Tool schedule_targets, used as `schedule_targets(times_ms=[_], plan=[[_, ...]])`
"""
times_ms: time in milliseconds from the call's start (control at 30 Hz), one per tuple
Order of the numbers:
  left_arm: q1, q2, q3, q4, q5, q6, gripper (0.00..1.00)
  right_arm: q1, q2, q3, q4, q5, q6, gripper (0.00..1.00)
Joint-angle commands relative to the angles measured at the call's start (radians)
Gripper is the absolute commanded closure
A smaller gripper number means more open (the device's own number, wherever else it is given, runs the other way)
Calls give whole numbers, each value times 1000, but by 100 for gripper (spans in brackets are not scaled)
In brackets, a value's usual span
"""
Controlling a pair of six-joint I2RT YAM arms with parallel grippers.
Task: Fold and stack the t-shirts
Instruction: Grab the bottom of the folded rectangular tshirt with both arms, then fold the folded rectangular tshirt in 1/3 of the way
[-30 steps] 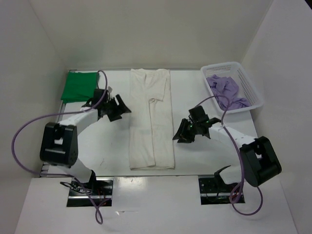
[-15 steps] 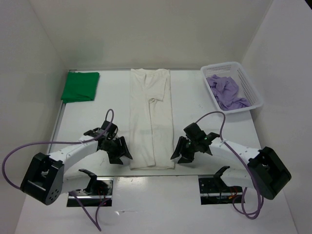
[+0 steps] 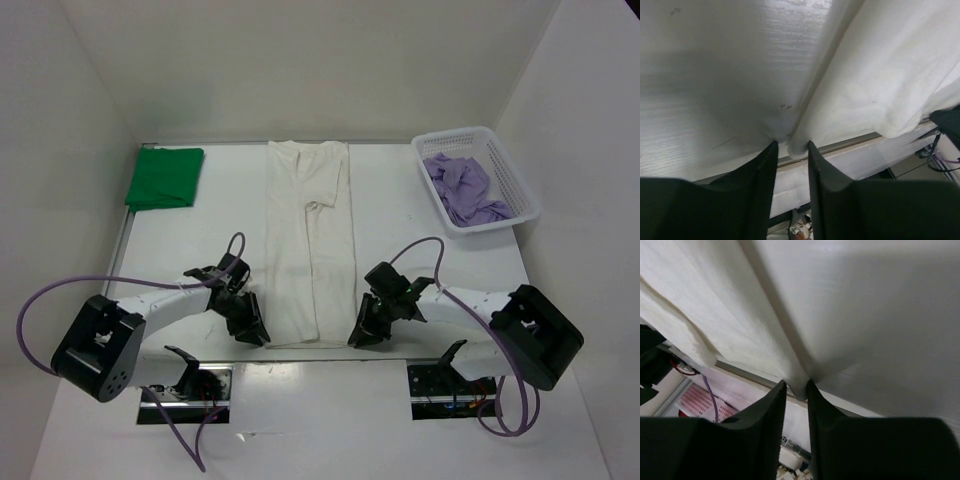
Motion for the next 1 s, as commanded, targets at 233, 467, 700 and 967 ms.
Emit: schedule_targets(times_ms=[233, 467, 700, 967], plan=[[-6, -38, 54, -53, 80, 32, 98, 12, -66, 138, -133, 78, -43, 100], [123, 28, 303, -19, 100, 41, 100, -241, -8, 378, -212, 57, -268, 100], [321, 281, 574, 121, 91, 79, 100, -402, 337, 773, -172, 77, -428, 100], [353, 621, 920, 166, 34, 98, 100, -457, 693, 1170, -199, 114, -509, 100]])
